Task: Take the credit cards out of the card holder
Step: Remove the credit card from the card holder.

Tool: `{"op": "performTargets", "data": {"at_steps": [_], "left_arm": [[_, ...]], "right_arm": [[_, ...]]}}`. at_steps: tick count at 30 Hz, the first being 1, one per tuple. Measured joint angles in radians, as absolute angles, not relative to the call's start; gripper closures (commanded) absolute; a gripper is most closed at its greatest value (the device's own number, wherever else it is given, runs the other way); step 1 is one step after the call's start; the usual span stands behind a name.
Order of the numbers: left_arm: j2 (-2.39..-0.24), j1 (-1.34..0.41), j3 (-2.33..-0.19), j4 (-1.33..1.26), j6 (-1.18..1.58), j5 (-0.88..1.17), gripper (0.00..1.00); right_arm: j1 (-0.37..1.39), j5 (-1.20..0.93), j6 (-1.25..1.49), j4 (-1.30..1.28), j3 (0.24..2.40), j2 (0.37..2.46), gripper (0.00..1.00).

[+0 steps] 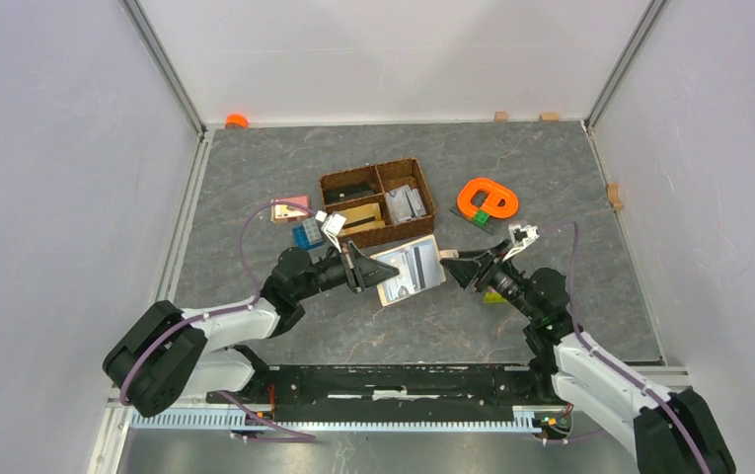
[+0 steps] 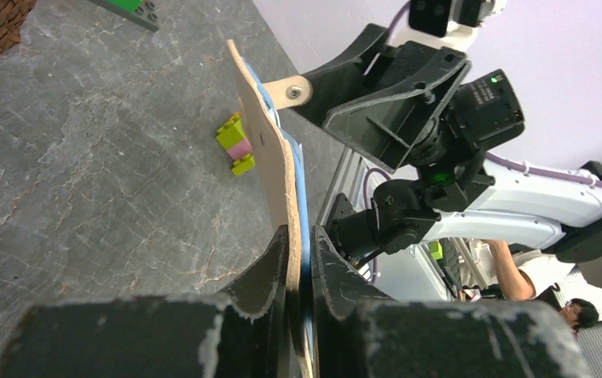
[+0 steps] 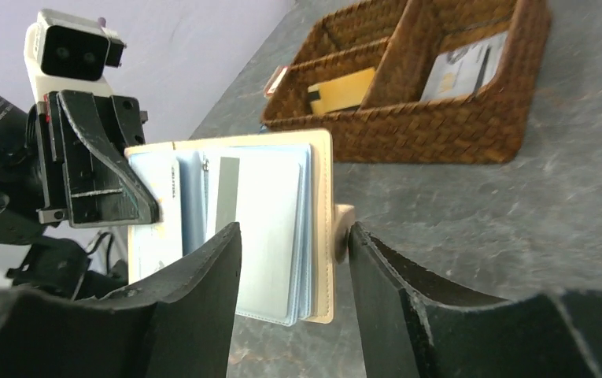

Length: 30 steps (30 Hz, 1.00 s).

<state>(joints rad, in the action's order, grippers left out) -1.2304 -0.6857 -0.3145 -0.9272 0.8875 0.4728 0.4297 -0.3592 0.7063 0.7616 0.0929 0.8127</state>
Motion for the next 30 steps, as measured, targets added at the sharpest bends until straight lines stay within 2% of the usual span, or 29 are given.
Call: {"op": "performTargets", "data": {"at_steps": [3, 8, 11, 15, 23, 30], "left_arm": [[-1.235, -0.685, -0.319, -0.913, 0.887, 0.473, 0.98], [-1.245, -0.685, -0.324, -0.915, 0.887, 0.477, 0.98], [-1.25, -0.685, -0.324, -0.917, 0.887, 0.482, 0.98], [-1.251, -0.685, -0.324, -0.945, 0.888, 0.495, 0.98], [-1.279, -0.685, -0.324, -1.033, 0.892, 0.533, 0.98], [-1.29, -0.684, -0.324, -1.069, 0.908, 0.552, 0.98]], "right_arm": [[0.43, -0.313, 0.648, 0.662, 0.112, 0.727, 0.42], [0.43, -0.319, 0.598, 0.652, 0.117, 0.637, 0.51], [0.43, -0.405, 0.607, 0.71, 0.132, 0.706, 0.62], [0.43, -0.558, 0.698, 0.87, 0.144, 0.897, 0.68], [0.432, -0.772, 1.009, 1.338, 0.142, 1.185, 0.68], [0.46, -0.816, 1.081, 1.434, 0.143, 1.23, 0.63]]}}
